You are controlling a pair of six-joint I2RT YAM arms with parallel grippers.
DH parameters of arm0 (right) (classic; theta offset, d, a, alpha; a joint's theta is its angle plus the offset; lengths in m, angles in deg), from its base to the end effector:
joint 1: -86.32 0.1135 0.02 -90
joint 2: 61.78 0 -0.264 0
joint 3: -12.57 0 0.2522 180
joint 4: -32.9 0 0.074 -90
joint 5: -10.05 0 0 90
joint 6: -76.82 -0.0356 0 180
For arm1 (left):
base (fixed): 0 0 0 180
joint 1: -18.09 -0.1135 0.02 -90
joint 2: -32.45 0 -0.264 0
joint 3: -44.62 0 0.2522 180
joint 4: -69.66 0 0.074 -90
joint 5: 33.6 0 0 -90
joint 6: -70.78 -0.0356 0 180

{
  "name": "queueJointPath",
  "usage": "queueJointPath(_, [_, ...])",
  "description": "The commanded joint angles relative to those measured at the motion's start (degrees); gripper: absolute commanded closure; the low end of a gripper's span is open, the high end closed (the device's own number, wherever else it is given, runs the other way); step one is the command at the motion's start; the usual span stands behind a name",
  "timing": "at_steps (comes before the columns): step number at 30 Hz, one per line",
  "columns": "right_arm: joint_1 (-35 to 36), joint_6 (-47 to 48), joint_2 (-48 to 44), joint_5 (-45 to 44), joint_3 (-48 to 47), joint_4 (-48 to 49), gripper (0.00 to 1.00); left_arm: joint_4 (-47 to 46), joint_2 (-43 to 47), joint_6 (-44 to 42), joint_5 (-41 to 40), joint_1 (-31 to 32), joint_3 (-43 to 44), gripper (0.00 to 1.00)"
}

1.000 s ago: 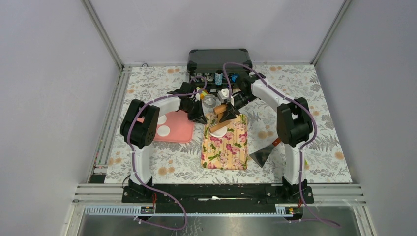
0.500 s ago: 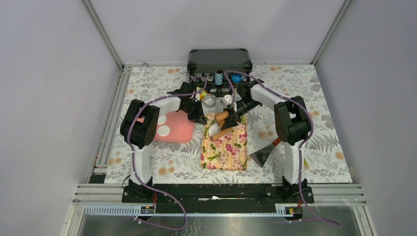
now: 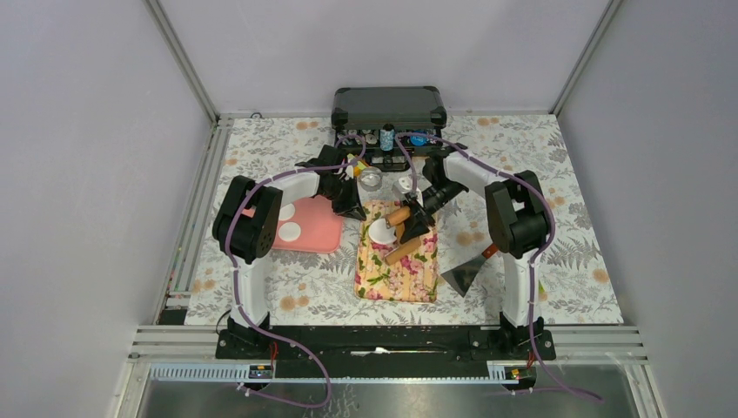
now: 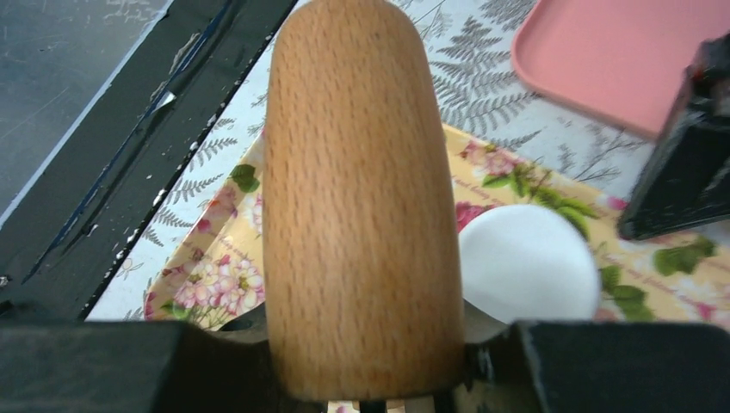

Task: Roll out the dumpling wrappers from the dough
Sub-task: Flatten out the dough on the work surface.

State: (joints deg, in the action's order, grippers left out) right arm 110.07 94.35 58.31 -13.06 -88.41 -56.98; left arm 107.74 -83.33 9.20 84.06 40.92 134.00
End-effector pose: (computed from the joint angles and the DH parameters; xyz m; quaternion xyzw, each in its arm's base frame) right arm 0.3182 0.1758 0.1762 -0.7122 0.4223 0.4966 0.2605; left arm 0.3679 -0.1728 0.1439 0.0066 0.9485 -0.3030 0.0925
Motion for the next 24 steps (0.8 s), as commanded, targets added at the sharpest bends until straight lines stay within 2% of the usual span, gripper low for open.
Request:
queueJointPath(1, [0.3,-2.3,-5.5,4.3,-8.2,-1.6,1.0,-1.3,0.5,-0.3,3.5,0.0,2.3,1.0])
queueJointPath(5, [0.4,-24.5,-9.2,5.0,-8.3,19.5,1.0,-1.5,0.1,-0.2,3.5,0.1,2.2,1.0])
queueJointPath(6, [0.6,-27.2,-8.8,4.2,-8.8,23.4,1.0,-1.6,0.1,-0.1,3.5,0.1,2.2,1.0])
queueJointPath(8, [1.0,-29.5,-5.4,2.1,-13.0,24.2,1.0,-1.7,0.1,-0.1,3.5,0.2,2.2,1.0])
queueJointPath(14, [2.2,-29.3,3.5,1.0,-18.7,23.2,1.0,-1.8,-0.4,-0.1,3.5,0.4,2.4,1.0])
queueJointPath(17, [2.9,-25.1,6.6,0.7,-19.1,17.8,1.0,-1.7,-0.5,-0.1,3.6,0.4,2.4,1.0])
queueJointPath(24, [3.2,-21.4,3.7,-3.7,-6.7,17.1,1.0,-1.6,0.0,-0.2,3.9,0.3,2.4,1.0])
